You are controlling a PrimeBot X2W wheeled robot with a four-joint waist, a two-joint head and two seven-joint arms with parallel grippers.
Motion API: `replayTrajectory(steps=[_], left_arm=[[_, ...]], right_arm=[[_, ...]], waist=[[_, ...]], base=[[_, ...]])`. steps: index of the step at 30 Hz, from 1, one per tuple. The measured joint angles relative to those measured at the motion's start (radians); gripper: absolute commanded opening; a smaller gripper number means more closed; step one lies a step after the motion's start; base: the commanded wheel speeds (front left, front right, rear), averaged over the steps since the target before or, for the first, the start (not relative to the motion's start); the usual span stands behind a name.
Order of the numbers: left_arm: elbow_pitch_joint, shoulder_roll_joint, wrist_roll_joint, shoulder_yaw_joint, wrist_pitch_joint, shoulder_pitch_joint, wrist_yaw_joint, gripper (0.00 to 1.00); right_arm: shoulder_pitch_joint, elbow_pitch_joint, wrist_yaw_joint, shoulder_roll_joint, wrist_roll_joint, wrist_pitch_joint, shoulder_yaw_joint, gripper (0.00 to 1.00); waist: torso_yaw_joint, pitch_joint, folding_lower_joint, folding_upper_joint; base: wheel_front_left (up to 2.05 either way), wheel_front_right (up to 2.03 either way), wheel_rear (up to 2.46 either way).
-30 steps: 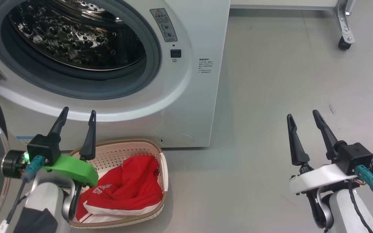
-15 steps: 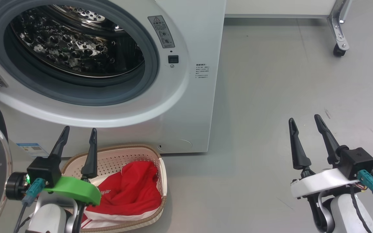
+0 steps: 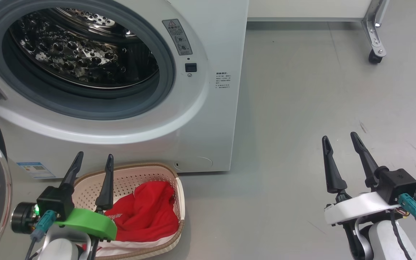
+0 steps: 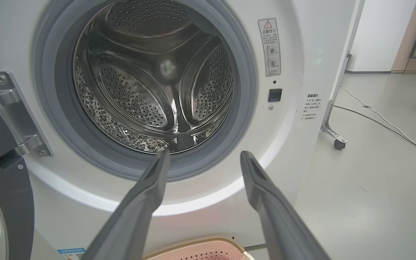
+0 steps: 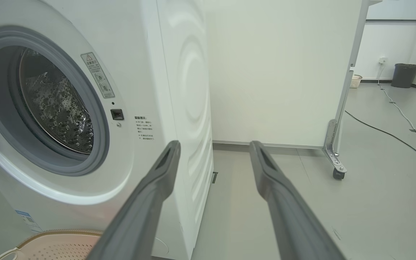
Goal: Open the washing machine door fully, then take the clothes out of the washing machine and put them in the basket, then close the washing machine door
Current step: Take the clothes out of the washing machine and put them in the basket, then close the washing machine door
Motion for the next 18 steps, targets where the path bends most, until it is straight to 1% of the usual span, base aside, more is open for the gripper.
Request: replayTrajectory(steps=[18], left_arm=[[-0.036,-0.007,-0.002,0.011,0.0,0.022,-0.002,1.0]], right_arm=[[0.005,-0.006,0.0,0.003,0.0,0.0,-0.002,1.0]], waist=[[-0.001,-0.002,0.0,0.0]], base=[[0.0,0.0,0.0]])
